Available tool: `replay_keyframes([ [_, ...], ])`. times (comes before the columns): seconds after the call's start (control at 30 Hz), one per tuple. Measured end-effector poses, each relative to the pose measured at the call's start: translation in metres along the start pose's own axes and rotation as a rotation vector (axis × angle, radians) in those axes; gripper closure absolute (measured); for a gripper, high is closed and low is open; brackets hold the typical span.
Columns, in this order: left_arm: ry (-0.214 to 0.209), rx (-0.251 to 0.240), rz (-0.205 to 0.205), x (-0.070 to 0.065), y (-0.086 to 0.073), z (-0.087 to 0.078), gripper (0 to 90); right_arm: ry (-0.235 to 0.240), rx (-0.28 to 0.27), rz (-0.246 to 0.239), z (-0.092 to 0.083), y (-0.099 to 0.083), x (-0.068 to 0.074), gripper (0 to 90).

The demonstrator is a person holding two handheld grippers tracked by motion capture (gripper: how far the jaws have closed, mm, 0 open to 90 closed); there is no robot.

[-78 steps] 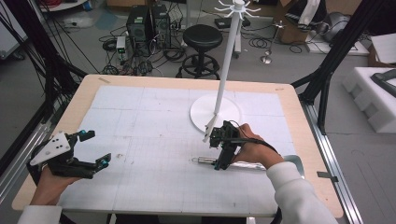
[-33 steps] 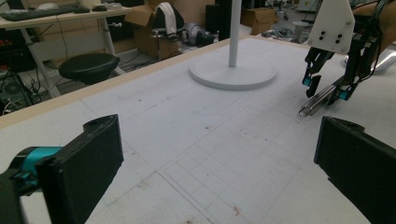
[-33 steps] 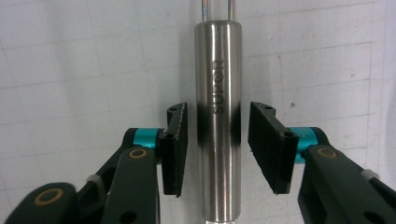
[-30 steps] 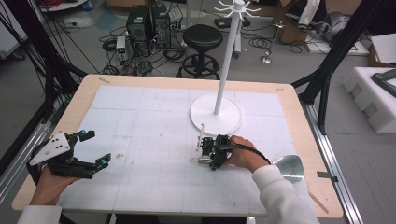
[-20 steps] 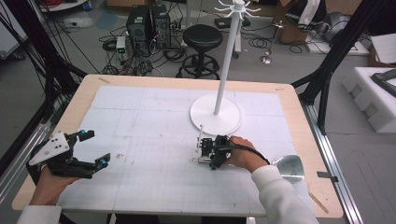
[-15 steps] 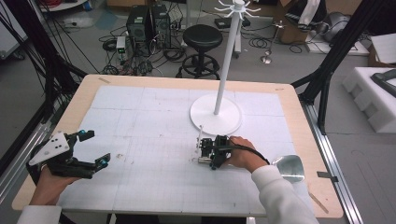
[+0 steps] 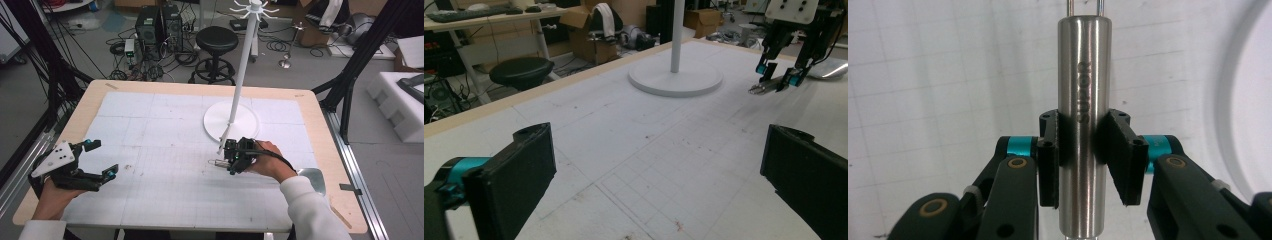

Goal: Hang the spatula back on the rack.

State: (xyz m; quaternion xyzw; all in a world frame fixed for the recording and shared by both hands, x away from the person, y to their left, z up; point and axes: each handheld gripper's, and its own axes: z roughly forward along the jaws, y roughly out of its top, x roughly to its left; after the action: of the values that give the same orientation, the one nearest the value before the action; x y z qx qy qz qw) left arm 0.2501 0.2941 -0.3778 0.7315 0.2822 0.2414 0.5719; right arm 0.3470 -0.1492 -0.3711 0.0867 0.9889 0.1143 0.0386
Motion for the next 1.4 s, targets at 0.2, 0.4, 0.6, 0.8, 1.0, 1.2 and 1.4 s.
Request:
replay_keyframes([
  [0.2, 0.000, -0.001, 0.004, -0.001, 0.001, 0.000, 1.7, -0.013, -0.054, 0.002, -0.017, -0.006, 0.000, 68.6],
  [0.4, 0.000, 0.000, 0.003, -0.001, 0.001, 0.000, 1.7, -0.017, -0.083, 0.002, -0.031, -0.011, 0.001, 68.7],
  [0.6, 0.000, 0.001, 0.004, -0.002, 0.001, 0.000, 1.7, -0.032, -0.100, 0.002, -0.046, -0.014, 0.002, 68.7],
  [0.8, -0.001, 0.001, 0.004, -0.002, 0.001, 0.001, 1.7, -0.048, -0.150, 0.009, -0.065, -0.018, 0.003, 68.8],
  [1.0, -0.006, 0.002, 0.008, -0.004, 0.001, 0.002, 1.7, -0.073, -0.195, 0.024, -0.083, -0.025, 0.002, 68.8],
  [1.2, -0.008, 0.007, 0.002, -0.004, 0.000, 0.003, 1.7, -0.087, -0.235, 0.040, -0.103, -0.029, 0.002, 68.8],
  [1.4, -0.008, 0.003, 0.002, -0.004, 0.000, 0.002, 1.7, -0.094, -0.274, 0.047, -0.119, -0.032, 0.001, 68.8],
])
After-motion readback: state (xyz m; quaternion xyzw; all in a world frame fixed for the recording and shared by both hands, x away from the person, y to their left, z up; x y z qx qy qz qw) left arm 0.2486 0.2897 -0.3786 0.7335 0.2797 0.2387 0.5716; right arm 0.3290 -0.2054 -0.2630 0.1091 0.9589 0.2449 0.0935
